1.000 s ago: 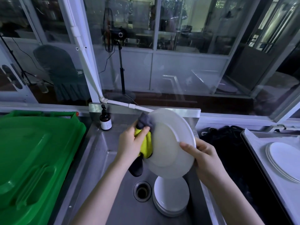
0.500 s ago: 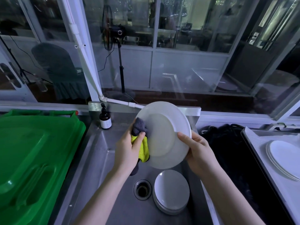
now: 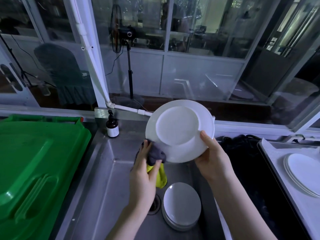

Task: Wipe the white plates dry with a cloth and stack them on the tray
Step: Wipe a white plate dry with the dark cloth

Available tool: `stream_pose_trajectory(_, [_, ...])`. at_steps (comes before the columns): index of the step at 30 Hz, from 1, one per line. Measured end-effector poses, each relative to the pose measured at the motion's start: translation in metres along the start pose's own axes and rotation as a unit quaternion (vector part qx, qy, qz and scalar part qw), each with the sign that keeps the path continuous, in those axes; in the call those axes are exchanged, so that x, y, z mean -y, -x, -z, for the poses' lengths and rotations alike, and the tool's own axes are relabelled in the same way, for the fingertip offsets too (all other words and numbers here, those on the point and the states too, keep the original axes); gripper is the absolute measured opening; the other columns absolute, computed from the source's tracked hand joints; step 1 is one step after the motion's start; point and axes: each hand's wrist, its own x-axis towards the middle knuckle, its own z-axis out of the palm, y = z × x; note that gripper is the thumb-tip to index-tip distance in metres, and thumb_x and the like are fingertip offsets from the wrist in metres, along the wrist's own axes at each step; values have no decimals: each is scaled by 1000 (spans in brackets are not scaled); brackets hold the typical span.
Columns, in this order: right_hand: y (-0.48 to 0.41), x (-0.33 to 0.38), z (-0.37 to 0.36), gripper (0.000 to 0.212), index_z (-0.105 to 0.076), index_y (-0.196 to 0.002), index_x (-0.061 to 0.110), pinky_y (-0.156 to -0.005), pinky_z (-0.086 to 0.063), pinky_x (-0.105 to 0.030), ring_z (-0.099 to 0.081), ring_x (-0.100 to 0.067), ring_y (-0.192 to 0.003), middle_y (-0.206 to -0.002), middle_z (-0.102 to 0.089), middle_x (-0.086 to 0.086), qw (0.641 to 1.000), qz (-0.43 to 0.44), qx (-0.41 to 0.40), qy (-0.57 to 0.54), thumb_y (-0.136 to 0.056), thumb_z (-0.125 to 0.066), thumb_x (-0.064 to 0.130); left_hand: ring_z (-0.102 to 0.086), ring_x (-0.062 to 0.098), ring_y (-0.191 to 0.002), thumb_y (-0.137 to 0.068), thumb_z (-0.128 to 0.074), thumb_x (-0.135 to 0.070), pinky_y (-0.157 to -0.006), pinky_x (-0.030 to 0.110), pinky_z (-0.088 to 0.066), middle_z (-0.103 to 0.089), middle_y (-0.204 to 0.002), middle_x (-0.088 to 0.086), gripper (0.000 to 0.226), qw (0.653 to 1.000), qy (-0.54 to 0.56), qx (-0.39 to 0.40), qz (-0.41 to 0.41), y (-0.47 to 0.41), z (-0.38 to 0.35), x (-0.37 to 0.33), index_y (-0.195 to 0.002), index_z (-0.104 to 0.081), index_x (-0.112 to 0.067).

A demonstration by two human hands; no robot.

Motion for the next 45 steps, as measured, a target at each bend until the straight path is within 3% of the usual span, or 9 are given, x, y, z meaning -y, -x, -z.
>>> stream_pose_trajectory(9, [6,-27,-13,47,-59,-122,-6,-65,-55,-37,-66,-39,-84,-106,-65,-34,1000,-25,11,6,-86,-62,25,-36,29,-143,-73,-79,1,-106,55,-42,-46,-149,6,63,977,-121,58,-167,12,-16,-23,-132,-60,-8])
stream_pose_trajectory(12, [3,-38,-9,35,-60,-110,-1,-50,-55,-26,-70,-19,-62,-80,-72,-13,998,-56,5,-23,-84,-62,21,-36,31,-142,-72,-80,1,-103,59,-43,-49,-147,5,59,970,-143,96,-169,-3,-18,-38,-128,-63,-8])
stream_pose_trajectory(15, [0,-45,0,13,-61,-101,10,-57,-57,-21,-70,-10,-68,-81,-71,-1,997,-74,5,-29,-96,-52,18,-37,29,-142,-74,-80,-2,-103,57,-43,-53,-144,3,53,973,-138,107,-148,-14,-18,-47,-124,-66,-11])
stream_pose_trajectory(21, [8,-29,7,54,-53,-134,-5,-107,-45,-53,-59,-44,-121,-128,-62,-31,999,-51,11,-8,-88,-60,22,-39,26,-141,-79,-76,-2,-102,55,-44,-52,-145,4,47,971,-119,87,-186,8,-3,-19,-125,-65,-7])
stream_pose_trajectory(27, [7,-32,9,50,-60,-128,-1,-100,-52,-50,-65,-42,-114,-122,-66,-28,1000,-13,2,28,-86,-63,24,-41,28,-140,-81,-73,0,-112,39,-35,-54,-142,6,41,976,-111,63,-178,2,-5,-16,-121,-67,-5])
stream_pose_trajectory(31, [13,-43,5,21,-80,-94,9,-72,-61,-33,-74,-27,-87,-100,-74,-20,998,-25,13,49,-79,-68,19,-41,22,-140,-89,-68,-17,-113,34,-35,-55,-141,2,30,971,-110,107,-184,-36,-7,-30,-117,-67,-5])
stream_pose_trajectory(40, [22,-28,16,28,-78,-105,13,-96,-53,-51,-70,-33,-105,-116,-72,-20,998,-15,39,54,-80,-70,21,-44,24,-134,-76,-79,-2,-101,6,-25,-47,-138,-9,41,979,-132,106,-111,-72,22,-16,-116,-68,1])
stream_pose_trajectory(42, [19,-22,15,27,-79,-102,13,-85,-60,-39,-72,-29,-100,-113,-73,-20,998,2,43,51,-79,-70,21,-39,18,-135,-77,-79,-2,-107,11,-28,-39,-138,-20,35,978,-116,119,-123,-51,24,-13,-111,-69,0])
stream_pose_trajectory(45, [20,-30,12,26,-79,-99,9,-88,-55,-51,-70,-35,-95,-107,-73,-23,996,-12,34,81,-78,-70,21,-35,15,-140,-83,-75,-7,-112,17,-28,-47,-142,-12,35,970,-109,161,-148,-32,14,-18,-117,-67,-3])
